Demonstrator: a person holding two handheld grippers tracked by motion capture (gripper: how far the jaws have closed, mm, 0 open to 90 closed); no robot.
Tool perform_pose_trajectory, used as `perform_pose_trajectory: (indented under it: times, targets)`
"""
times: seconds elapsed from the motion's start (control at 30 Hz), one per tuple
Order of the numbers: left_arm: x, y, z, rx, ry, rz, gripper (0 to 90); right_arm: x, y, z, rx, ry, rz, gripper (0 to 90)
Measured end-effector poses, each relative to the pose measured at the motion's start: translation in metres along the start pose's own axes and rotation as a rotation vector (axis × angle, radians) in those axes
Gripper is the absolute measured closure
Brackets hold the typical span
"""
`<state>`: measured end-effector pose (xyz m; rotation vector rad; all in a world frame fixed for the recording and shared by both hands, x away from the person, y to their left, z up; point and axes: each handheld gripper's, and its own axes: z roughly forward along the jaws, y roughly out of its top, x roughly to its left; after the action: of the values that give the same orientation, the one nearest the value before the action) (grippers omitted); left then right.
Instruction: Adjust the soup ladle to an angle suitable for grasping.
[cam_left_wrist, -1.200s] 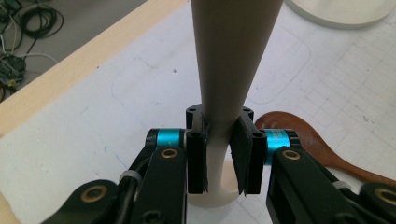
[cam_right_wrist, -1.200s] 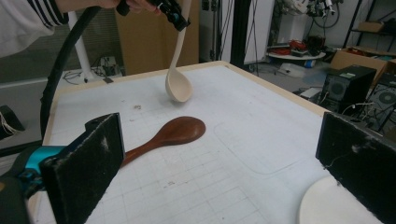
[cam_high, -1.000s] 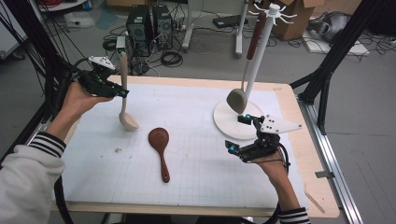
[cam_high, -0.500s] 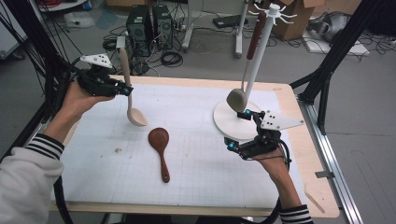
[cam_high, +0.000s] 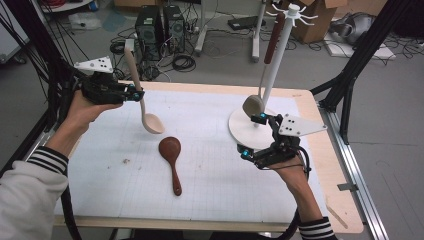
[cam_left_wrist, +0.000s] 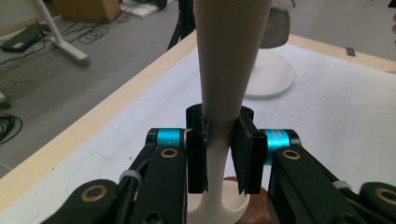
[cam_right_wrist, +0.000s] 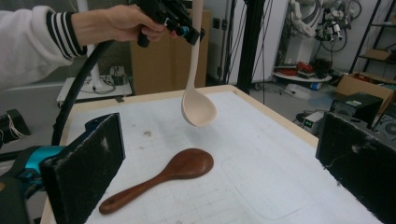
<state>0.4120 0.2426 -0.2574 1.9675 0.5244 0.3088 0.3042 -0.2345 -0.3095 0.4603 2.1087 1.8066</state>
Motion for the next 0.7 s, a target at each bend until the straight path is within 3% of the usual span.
perform_pose_trajectory:
  times: [0.2,0.37,0.7]
  targets:
    - [-0.003,0.000,-0.001,-0.054,-0.043,0.006,76.6,0.003,0.011,0.006,-0.013,0.018,-0.018,0.3]
    - [-0.007,0.002,0.000,-0.095,-0.086,0.050,76.6,0.004,0.018,0.010,-0.016,0.028,-0.017,0.3]
    - [-0.018,0.003,0.009,-0.123,-0.175,0.085,76.6,0.002,0.029,0.016,-0.024,0.052,-0.018,0.3]
